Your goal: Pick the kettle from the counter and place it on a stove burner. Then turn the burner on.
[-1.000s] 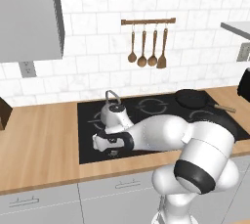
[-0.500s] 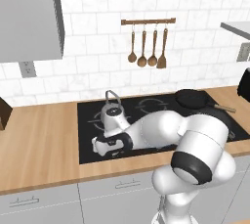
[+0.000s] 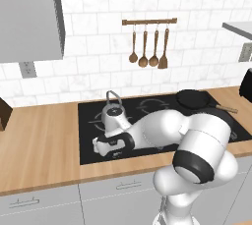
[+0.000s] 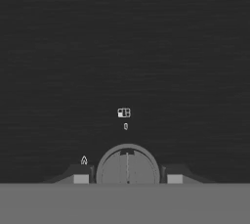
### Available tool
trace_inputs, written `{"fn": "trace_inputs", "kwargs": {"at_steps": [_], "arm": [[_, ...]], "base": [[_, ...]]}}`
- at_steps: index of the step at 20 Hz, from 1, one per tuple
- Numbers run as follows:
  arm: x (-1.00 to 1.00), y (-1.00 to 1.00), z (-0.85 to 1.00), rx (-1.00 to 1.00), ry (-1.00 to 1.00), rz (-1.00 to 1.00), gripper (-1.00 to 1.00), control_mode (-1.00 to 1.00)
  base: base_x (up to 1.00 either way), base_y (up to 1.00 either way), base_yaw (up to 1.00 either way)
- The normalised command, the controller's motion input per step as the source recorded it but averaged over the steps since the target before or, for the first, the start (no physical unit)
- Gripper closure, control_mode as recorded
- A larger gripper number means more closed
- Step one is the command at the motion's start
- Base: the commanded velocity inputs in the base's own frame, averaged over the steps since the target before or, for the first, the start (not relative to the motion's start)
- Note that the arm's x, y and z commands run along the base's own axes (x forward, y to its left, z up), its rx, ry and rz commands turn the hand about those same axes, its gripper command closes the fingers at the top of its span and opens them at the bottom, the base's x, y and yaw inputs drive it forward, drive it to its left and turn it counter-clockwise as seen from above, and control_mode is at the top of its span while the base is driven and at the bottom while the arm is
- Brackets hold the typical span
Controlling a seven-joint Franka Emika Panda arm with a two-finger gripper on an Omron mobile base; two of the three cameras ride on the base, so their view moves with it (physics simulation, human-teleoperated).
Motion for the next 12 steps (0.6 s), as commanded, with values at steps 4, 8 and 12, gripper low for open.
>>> {"fn": "trace_inputs", "kwargs": {"at_steps": [4,8,12], "arm": [[-0.11,0.04,0.0,0.0,0.0,0.25,1.0,-1.0],[-0.02,0.14,0.0,-0.03,0.0,0.5,1.0,-1.0],[0.0,0.1,0.02,-0.05,0.0,0.5,1.0,-1.0]], "base": [[0.0,0.0,0.0],[0.0,0.0,0.0],[0.0,0.0,0.0]]}}
